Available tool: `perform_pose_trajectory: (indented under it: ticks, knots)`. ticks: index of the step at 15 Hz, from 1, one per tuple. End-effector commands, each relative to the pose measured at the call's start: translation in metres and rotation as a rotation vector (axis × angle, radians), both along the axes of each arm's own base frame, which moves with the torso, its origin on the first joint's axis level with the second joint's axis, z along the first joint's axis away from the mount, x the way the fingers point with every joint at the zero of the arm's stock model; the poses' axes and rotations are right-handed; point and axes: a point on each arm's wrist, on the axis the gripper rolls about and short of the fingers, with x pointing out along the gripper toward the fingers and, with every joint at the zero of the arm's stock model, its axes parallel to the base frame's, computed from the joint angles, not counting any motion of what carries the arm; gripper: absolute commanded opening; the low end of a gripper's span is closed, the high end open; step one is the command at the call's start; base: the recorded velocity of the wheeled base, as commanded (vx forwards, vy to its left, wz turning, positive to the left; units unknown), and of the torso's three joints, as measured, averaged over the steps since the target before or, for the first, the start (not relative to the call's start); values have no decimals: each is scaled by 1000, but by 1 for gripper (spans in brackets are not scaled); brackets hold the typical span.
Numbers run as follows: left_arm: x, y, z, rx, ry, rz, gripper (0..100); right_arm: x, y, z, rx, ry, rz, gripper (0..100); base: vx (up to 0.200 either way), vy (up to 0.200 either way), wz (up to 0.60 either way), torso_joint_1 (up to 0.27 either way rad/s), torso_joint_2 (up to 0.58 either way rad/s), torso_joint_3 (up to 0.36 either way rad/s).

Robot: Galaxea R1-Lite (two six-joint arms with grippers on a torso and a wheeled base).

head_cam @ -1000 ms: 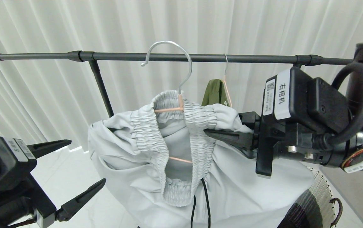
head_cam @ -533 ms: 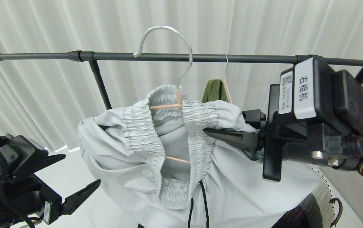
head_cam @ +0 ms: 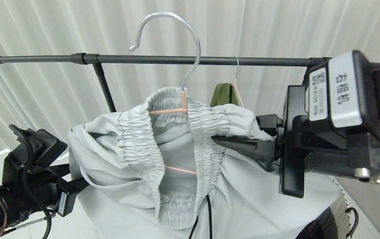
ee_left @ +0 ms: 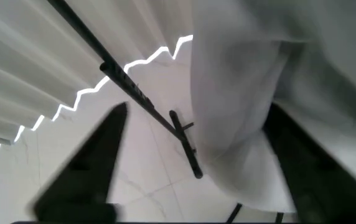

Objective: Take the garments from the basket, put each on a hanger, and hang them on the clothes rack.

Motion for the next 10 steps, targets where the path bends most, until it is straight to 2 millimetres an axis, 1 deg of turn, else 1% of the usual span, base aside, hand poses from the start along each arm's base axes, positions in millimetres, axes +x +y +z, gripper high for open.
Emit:
perform_pose_trajectory:
  ticks: [1,3,6,10]
  knots:
    - [2,8,-8,8,37,51,0,1,2,3,7,-4,1,0,0,0,0,0,0,0]
    - [-1,15,-16,11,68,92,0,1,3,5,8,-5,1,0,0,0,0,0,0,0]
    - [-8,18,-26,14,100,108,0,2,3,6,10,-6,0,0,0,0,0,0,0,0]
    - [-14,18,-26,16,92,110,0,4,3,5,8,-5,-10,0,0,0,0,0,0,0]
